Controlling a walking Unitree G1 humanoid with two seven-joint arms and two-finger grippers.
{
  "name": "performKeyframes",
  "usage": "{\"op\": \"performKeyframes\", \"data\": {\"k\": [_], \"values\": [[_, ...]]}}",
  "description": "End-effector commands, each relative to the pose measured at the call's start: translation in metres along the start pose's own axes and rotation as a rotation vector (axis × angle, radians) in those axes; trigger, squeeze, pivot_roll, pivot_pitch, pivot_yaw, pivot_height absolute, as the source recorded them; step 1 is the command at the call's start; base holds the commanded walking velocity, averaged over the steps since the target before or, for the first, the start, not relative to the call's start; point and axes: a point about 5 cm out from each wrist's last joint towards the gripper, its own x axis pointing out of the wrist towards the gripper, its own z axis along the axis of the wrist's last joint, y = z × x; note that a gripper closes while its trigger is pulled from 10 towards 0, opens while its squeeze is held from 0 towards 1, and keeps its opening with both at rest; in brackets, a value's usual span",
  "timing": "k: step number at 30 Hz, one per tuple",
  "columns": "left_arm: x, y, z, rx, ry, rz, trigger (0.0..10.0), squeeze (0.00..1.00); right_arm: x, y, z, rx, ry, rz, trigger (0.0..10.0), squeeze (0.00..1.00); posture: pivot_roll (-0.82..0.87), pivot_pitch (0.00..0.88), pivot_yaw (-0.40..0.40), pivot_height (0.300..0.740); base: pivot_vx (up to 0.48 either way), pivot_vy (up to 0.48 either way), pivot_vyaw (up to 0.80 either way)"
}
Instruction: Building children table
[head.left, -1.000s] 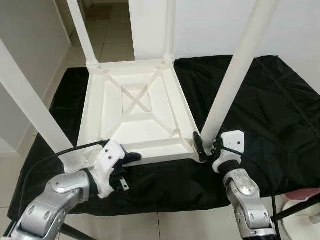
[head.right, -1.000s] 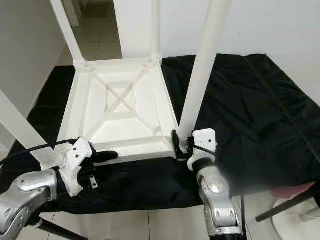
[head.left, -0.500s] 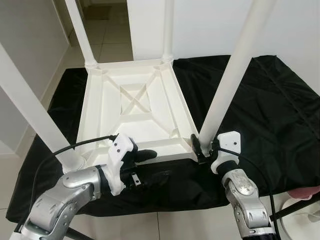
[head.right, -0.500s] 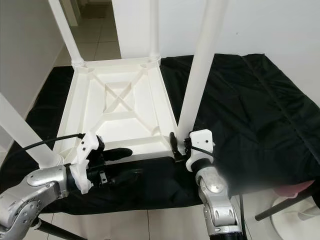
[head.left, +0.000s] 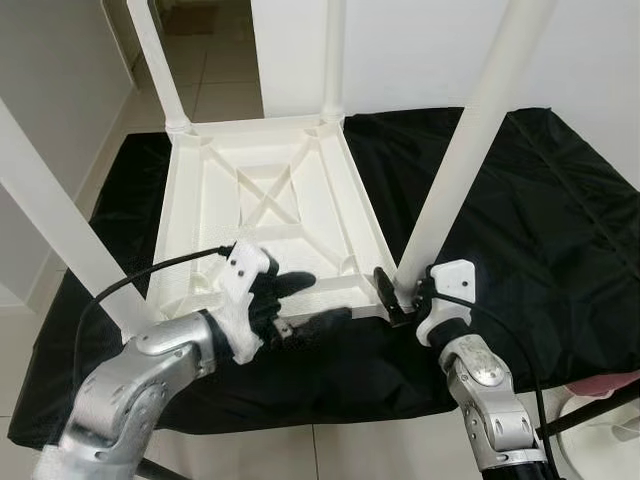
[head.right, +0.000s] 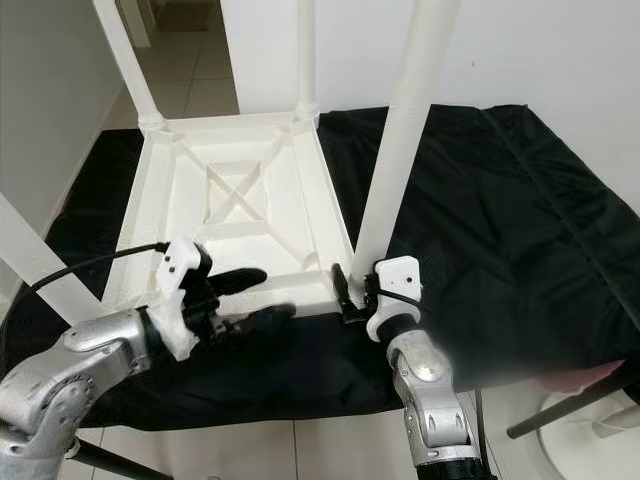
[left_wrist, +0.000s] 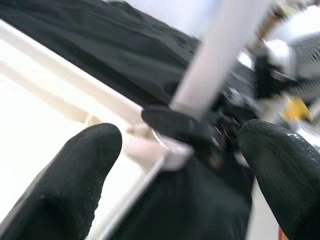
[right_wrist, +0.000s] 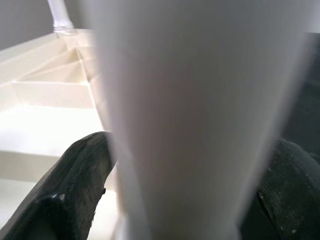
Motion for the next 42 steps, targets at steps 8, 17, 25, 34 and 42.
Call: {"op": "performKeyframes", "data": {"k": [8,17,25,34,42], "values": [[0.007,0.022,-0.001,0.068,-0.035,0.229,10.0,0.0,0.006,0.01,0.014,0.02,-0.069,0.021,10.0,0.0,-0.05,0.07,0.012,0.74,0.0,0.0,0.0],[0.004,0.041,0.006,0.114,-0.091,0.41,10.0,0.0,0.009,0.014,0.037,-0.009,-0.17,-0.017,10.0,0.0,-0.04,0.062,0.022,0.74,0.0,0.0,0.0],[-0.006,0.054,0.01,0.135,-0.155,0.564,10.0,0.0,0.011,0.01,0.042,0.008,-0.199,-0.093,10.0,0.0,-0.03,0.046,0.029,0.74,0.0,0.0,0.0],[-0.018,0.035,-0.008,0.194,-0.209,0.584,10.0,0.0,0.014,0.007,0.052,-0.012,-0.225,-0.166,10.0,0.0,-0.06,0.025,0.059,0.74,0.0,0.0,0.0],[-0.034,0.021,-0.017,0.228,-0.165,0.537,10.0,0.0,0.018,0.011,0.058,-0.02,-0.238,-0.207,10.0,0.0,-0.02,0.033,0.049,0.74,0.0,0.0,0.0]]}}
